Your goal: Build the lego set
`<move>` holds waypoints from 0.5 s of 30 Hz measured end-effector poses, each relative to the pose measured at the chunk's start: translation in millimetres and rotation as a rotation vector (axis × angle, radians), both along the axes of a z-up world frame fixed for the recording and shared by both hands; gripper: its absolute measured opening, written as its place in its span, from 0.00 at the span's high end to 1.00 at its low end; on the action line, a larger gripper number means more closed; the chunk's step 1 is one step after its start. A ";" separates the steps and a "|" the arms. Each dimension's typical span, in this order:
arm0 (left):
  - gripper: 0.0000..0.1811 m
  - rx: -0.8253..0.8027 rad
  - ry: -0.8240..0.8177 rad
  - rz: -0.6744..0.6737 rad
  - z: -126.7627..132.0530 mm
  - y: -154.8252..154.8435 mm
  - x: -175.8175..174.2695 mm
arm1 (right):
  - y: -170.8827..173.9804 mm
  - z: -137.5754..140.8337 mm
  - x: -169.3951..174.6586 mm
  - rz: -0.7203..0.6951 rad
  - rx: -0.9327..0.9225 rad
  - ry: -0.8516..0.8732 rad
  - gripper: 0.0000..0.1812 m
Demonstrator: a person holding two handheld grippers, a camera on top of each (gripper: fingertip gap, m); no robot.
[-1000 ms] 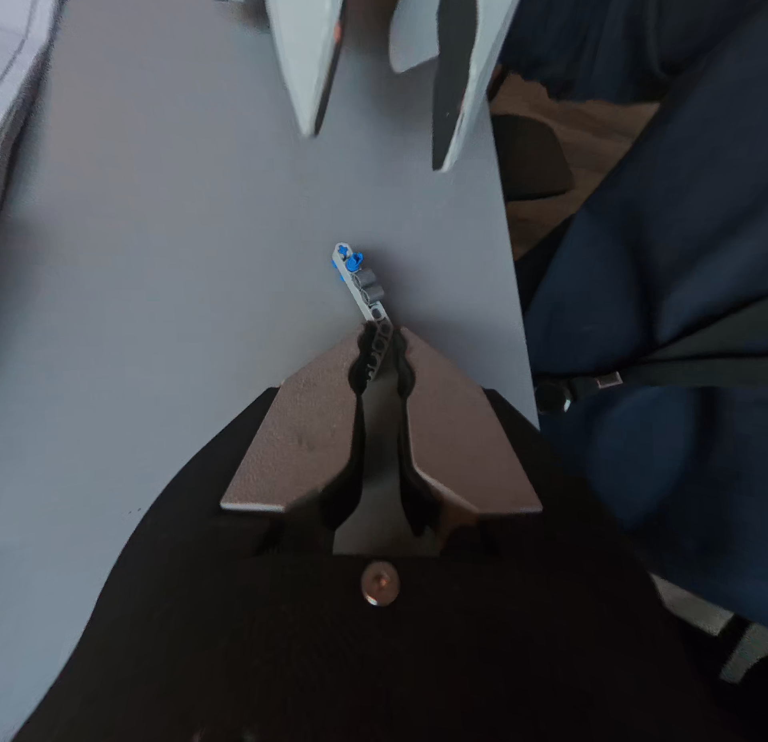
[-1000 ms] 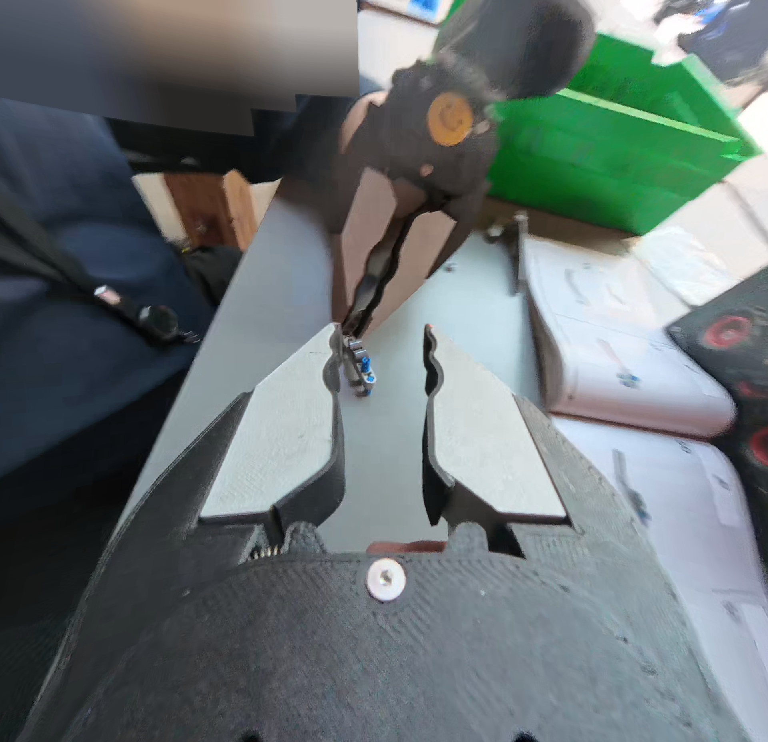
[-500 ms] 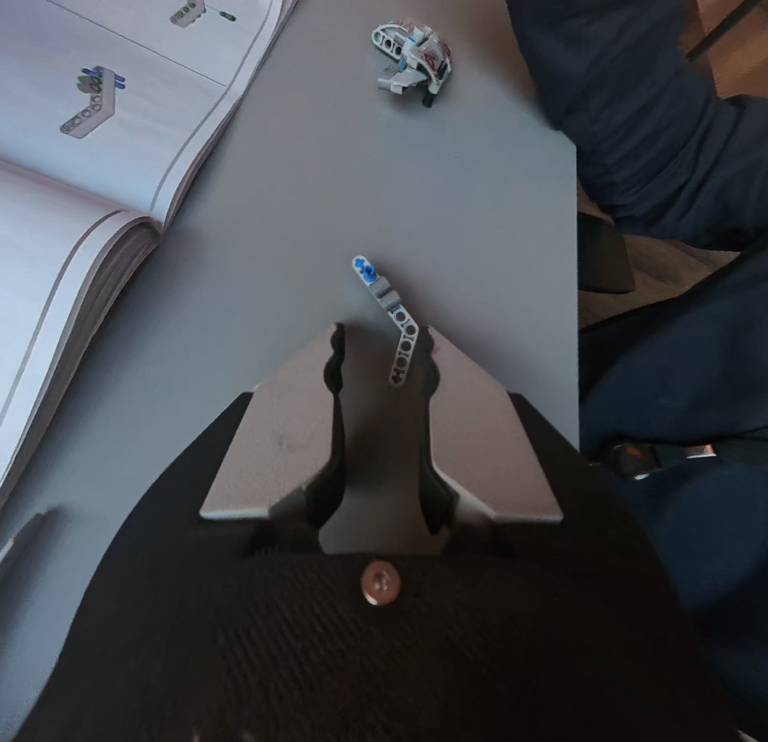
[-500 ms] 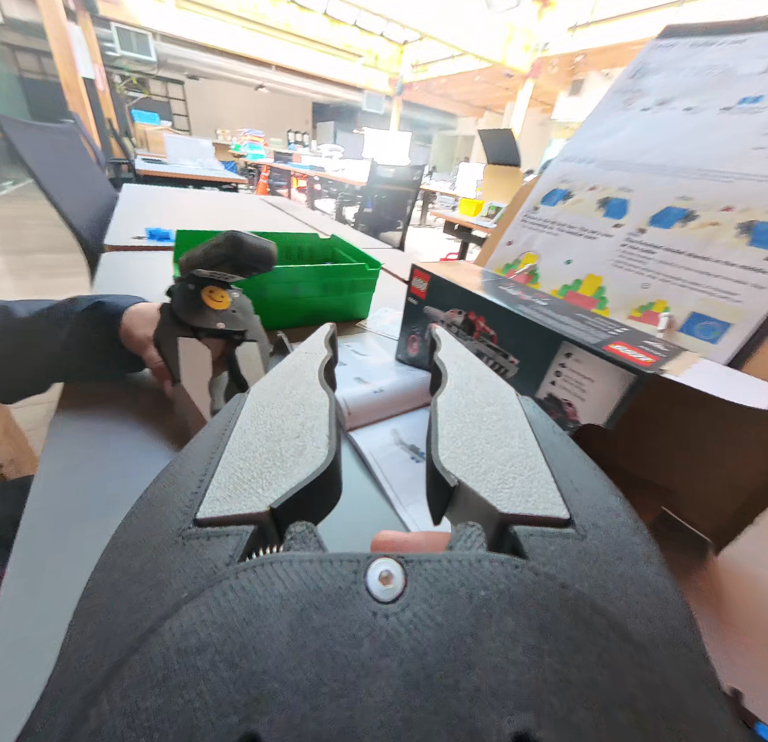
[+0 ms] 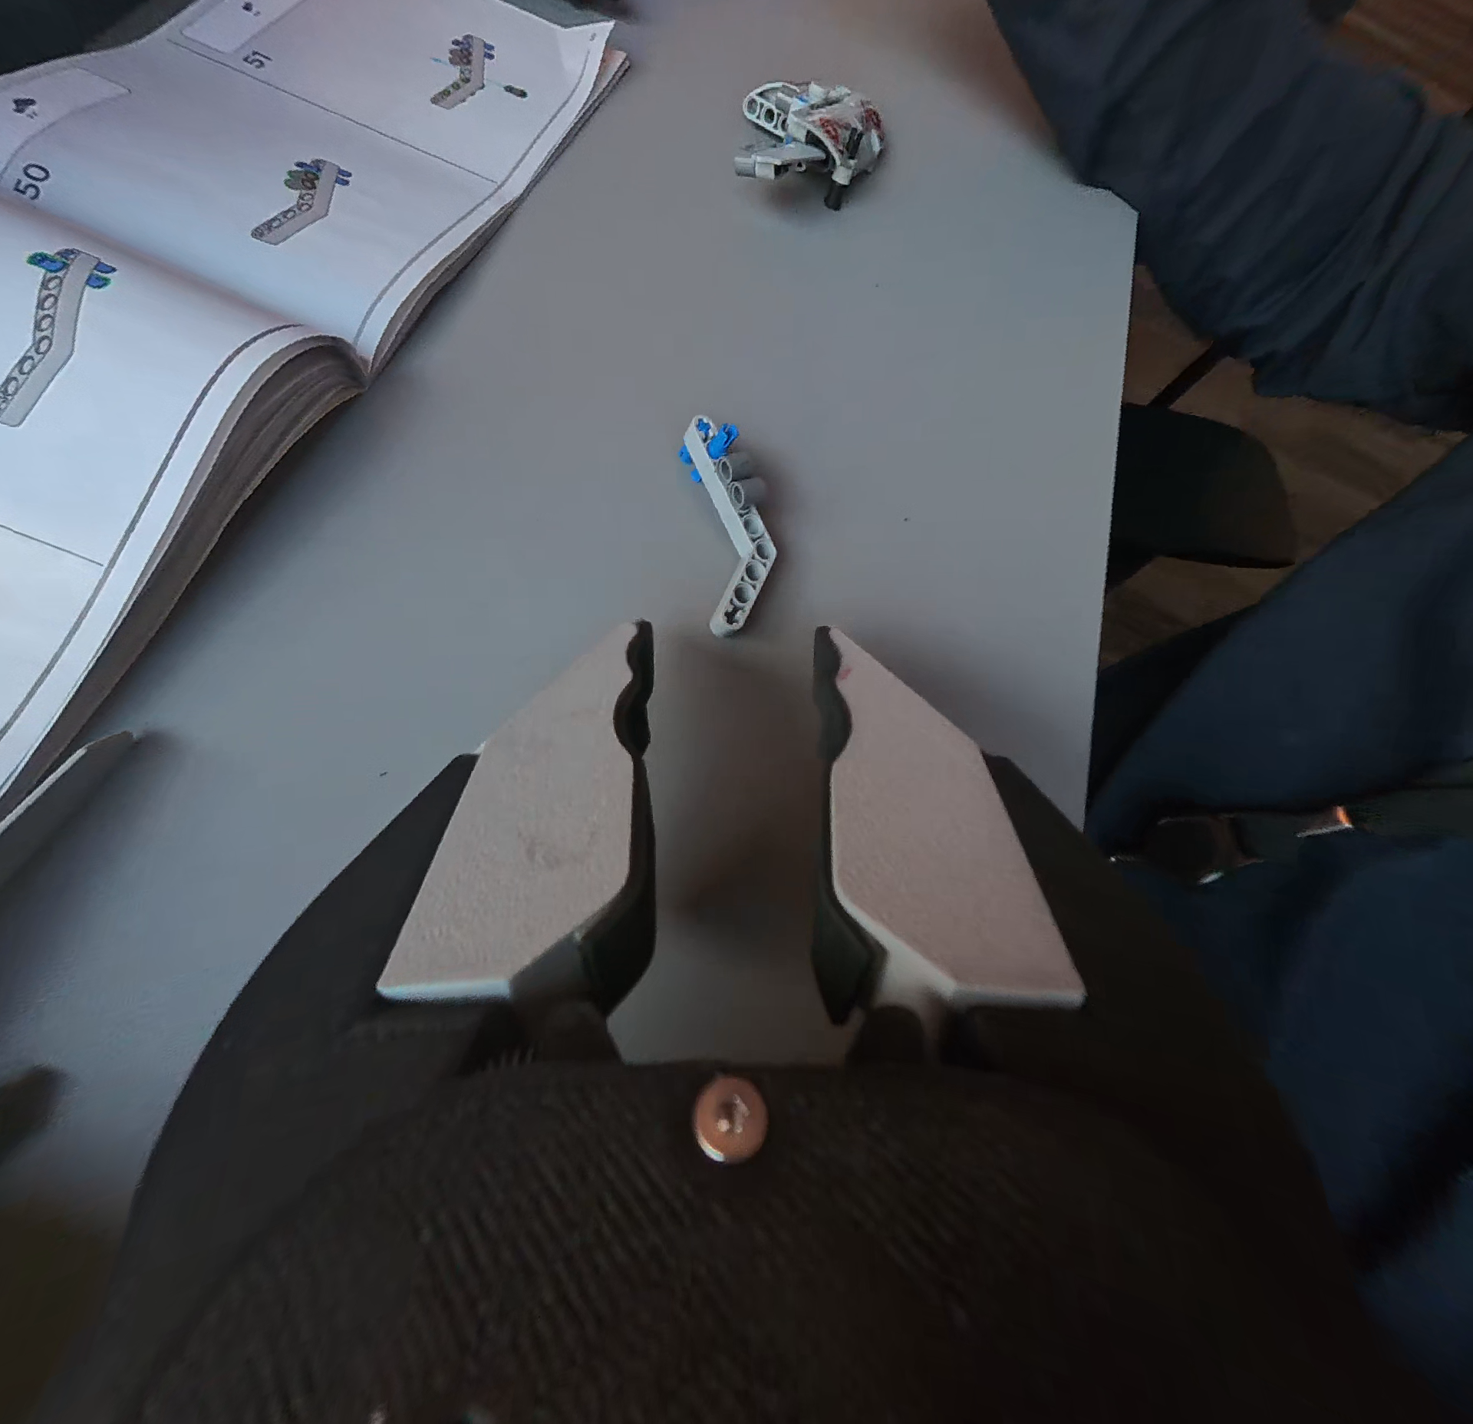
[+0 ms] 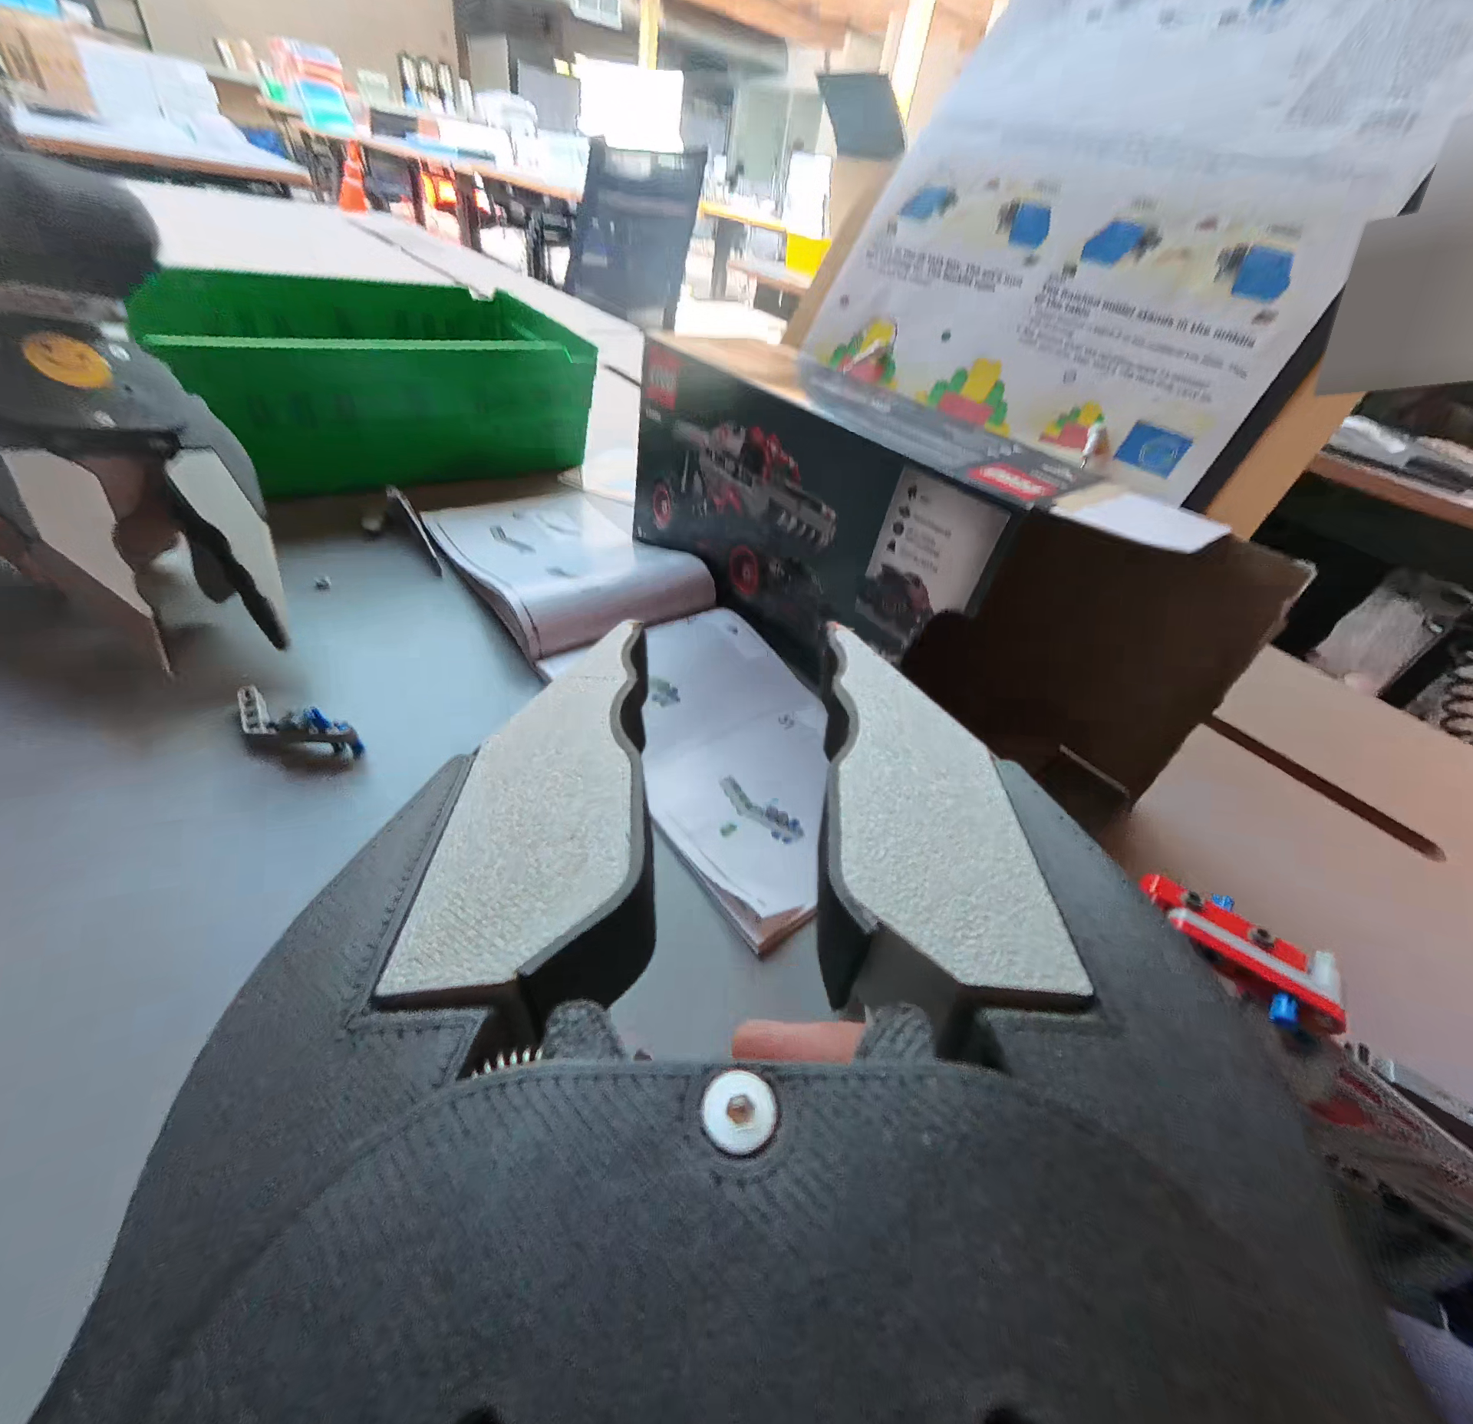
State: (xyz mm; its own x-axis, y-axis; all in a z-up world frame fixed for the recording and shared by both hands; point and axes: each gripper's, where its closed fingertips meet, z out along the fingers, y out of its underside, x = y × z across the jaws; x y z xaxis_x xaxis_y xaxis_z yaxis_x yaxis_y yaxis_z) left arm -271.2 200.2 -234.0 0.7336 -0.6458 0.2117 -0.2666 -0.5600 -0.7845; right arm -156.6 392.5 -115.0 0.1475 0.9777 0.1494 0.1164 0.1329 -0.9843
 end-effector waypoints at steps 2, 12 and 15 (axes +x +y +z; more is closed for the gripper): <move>0.80 0.032 -0.001 -0.028 3.3 -1.9 2.9 | 2.8 -14.0 -3.9 -0.013 0.003 -0.065 0.74; 0.86 0.409 0.054 0.012 39.7 7.9 -3.7 | -7.1 -45.5 -30.0 -0.016 0.064 -0.211 0.75; 0.83 0.390 0.011 0.036 42.3 9.8 -7.9 | -1.2 -42.0 -27.3 -0.054 0.069 -0.197 0.77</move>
